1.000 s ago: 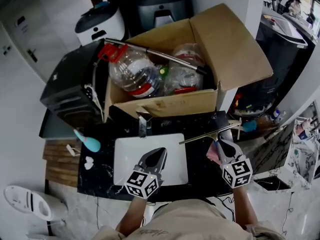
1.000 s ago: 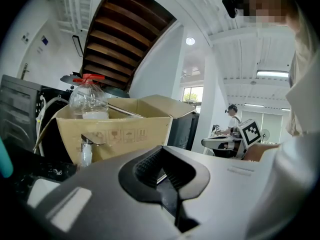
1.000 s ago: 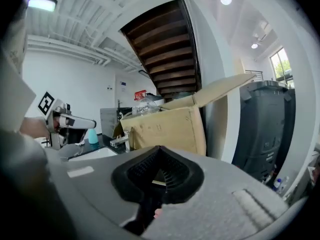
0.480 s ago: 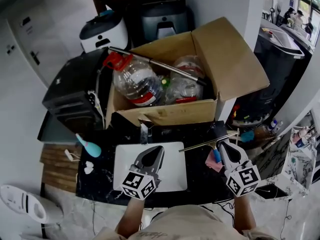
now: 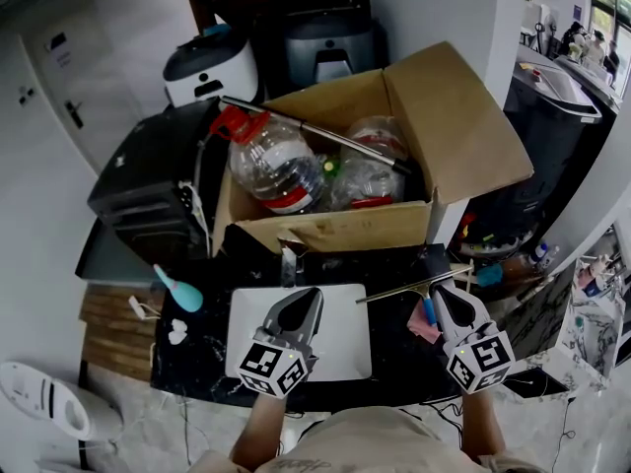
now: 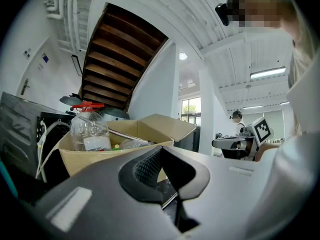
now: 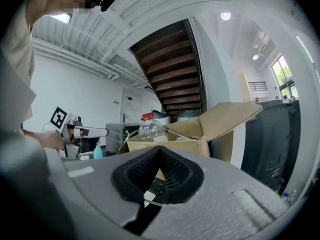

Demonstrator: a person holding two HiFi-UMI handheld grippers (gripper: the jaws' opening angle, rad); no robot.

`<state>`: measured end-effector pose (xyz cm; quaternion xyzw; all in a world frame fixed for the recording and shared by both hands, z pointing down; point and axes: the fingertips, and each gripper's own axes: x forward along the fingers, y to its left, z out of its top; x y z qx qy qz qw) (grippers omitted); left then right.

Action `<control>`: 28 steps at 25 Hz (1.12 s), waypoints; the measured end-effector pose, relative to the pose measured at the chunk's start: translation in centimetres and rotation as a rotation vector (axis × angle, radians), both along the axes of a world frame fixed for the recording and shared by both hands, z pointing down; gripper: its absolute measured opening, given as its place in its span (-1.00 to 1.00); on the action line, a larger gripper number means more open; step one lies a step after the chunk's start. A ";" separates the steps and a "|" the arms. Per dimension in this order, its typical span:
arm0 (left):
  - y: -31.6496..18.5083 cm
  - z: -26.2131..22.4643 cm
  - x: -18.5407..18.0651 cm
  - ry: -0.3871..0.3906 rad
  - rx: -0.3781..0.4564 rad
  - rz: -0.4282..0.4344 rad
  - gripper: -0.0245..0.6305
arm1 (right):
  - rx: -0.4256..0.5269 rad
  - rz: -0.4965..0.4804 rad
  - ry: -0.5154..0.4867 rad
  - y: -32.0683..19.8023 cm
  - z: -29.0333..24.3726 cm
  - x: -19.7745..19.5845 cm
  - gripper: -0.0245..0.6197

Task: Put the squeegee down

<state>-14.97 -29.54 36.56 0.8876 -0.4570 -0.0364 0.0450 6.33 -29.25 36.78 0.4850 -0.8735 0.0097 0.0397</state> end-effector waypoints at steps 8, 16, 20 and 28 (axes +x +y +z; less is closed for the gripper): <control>0.4 2.0 -0.3 0.000 -0.042 -0.001 -0.88 | -0.033 0.003 0.017 0.1 1.5 -0.1 -0.92; 0.2 2.9 0.1 0.024 -0.070 0.015 -0.88 | -0.071 0.031 0.005 0.3 3.3 0.7 -0.92; 0.0 2.9 0.4 0.020 -0.068 0.022 -0.88 | -0.058 0.028 0.006 0.1 3.1 0.7 -0.92; -0.4 4.7 0.3 0.017 -0.114 0.020 -0.88 | -0.057 0.035 0.003 0.4 3.2 1.0 -0.92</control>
